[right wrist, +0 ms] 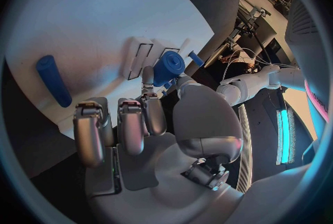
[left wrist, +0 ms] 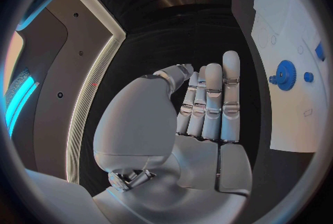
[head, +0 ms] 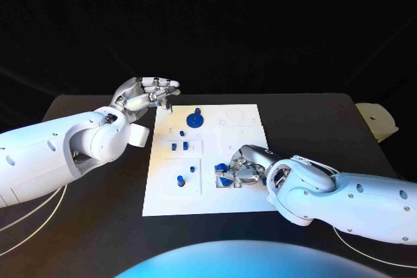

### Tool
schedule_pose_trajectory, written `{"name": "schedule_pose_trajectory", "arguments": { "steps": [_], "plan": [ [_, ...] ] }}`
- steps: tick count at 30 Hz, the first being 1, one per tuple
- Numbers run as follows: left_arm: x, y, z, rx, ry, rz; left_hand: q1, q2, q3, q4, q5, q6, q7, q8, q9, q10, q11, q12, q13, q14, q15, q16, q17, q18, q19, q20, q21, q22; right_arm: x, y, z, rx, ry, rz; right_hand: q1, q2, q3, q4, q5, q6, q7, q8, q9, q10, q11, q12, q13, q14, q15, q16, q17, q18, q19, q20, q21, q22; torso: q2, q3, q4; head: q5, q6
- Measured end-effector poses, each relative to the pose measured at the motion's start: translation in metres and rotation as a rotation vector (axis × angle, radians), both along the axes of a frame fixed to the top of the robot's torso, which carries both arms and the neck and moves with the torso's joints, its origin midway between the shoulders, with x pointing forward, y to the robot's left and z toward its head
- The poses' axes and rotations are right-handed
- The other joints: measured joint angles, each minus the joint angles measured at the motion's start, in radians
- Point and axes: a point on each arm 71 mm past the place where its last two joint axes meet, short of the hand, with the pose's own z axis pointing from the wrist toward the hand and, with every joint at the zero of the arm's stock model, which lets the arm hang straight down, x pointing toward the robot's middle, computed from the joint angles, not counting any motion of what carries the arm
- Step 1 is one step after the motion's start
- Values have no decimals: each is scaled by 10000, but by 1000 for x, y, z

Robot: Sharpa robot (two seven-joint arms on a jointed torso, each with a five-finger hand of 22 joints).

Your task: Assemble the parts on the task board

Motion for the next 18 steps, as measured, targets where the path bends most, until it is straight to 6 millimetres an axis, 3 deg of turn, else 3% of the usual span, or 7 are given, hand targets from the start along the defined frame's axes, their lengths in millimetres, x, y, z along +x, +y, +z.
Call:
{"name": "schedule_pose_trajectory", "arguments": {
  "steps": [8,17,18],
  "plan": [
    [0,0,0,3,7,0,0,0,0,0,0,0,0,21,0,0,0,38,-1,0,0,0,0,1,0,0,0,0,1,1,-1,-59,-73,20,-514,118,-986,8,-967,-91,-7,159,53,0,1,-14,-1,0,1,0,-1,0,0,0,0,1,1,-2,-5,3,-20],
    [0,1,0,14,23,9,0,0,0,0,0,0,0,37,0,-36,-36,59,-1,0,0,0,-1,0,0,0,0,0,-2,0,0,-54,-227,67,-549,161,-1334,-16,-962,-117,19,189,64,0,1,-47,-2,-1,1,0,-1,0,0,1,0,8,-3,4,-7,-3,-47],
    [0,1,0,16,25,11,0,0,0,0,0,0,0,37,0,-36,-36,59,-1,0,0,0,-5,0,0,0,0,0,-3,-1,1,-31,-252,83,-419,276,-1389,-21,-761,-140,-3,219,70,0,1,-47,-2,-1,1,0,0,0,0,1,0,7,-3,3,-7,-4,-48]
  ]
}}
